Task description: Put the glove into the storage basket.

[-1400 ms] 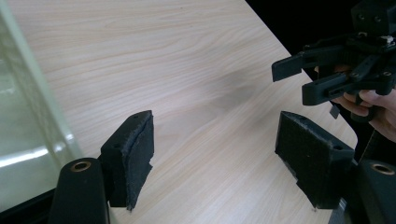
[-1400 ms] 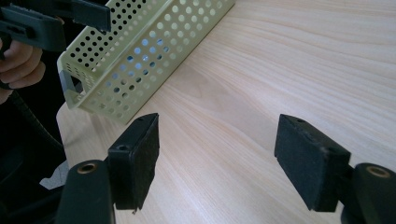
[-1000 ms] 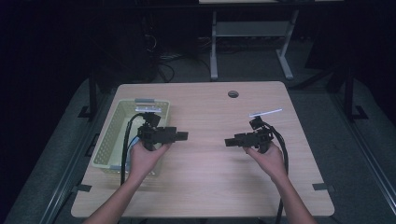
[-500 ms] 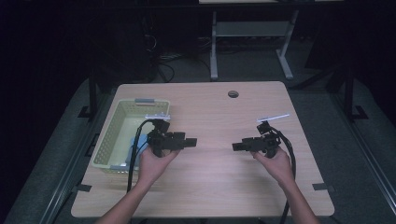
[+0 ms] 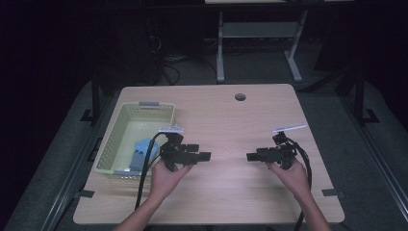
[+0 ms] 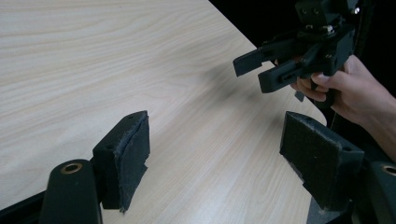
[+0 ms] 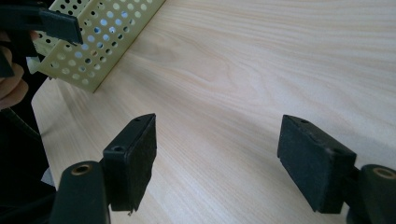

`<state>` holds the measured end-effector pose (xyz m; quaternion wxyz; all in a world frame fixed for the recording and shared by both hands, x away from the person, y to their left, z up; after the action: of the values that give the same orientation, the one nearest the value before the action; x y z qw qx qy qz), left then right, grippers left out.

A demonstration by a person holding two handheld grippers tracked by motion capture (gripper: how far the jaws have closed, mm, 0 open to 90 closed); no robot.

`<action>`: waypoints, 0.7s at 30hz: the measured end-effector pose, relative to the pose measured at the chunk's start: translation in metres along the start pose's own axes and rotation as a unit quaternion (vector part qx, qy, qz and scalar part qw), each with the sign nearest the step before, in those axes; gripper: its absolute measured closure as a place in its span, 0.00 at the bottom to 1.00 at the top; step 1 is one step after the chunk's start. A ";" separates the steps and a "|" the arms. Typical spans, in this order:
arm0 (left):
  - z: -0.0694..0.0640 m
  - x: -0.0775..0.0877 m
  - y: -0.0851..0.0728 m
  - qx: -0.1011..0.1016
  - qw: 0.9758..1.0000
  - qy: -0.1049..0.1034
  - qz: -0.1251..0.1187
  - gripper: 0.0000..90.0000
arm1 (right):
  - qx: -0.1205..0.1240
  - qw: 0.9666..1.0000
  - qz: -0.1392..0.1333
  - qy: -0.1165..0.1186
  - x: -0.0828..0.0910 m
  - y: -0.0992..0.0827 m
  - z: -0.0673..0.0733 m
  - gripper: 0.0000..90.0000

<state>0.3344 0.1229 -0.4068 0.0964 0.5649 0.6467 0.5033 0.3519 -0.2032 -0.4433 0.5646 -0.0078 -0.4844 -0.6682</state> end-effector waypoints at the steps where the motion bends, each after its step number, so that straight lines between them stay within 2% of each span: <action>1: -0.001 -0.001 -0.002 -0.002 1.000 0.000 0.003 0.26 | -0.003 1.000 0.002 0.000 0.001 -0.001 0.000 0.31; 4: -0.004 -0.004 -0.005 -0.005 1.000 -0.003 0.005 0.26 | -0.003 1.000 0.003 -0.001 0.003 -0.004 0.000 0.31; 12: -0.006 -0.009 -0.018 0.001 1.000 -0.014 0.007 0.26 | -0.006 1.000 0.009 -0.001 0.007 -0.016 -0.003 0.31; 17: -0.008 -0.010 -0.027 0.004 1.000 -0.028 0.008 0.26 | -0.001 1.000 0.009 -0.004 0.009 -0.023 -0.003 0.31; 21: -0.007 -0.013 -0.036 0.001 0.999 -0.026 0.018 0.26 | 0.001 1.000 0.004 0.000 0.011 -0.029 -0.001 0.30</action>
<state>0.3108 0.1133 -0.4367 0.1033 0.5899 0.6342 0.4890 0.3266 -0.2155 -0.4562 0.5678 -0.0092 -0.4848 -0.6652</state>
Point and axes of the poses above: each handheld gripper's, and its own axes: x roughly backward along the jaws, y roughly out of its top, z roughly to its left, the point moved 2 cm from there along -x, roughly forward along the jaws, and after that the axes turned 5 degrees about -z, right-handed, at the moved point
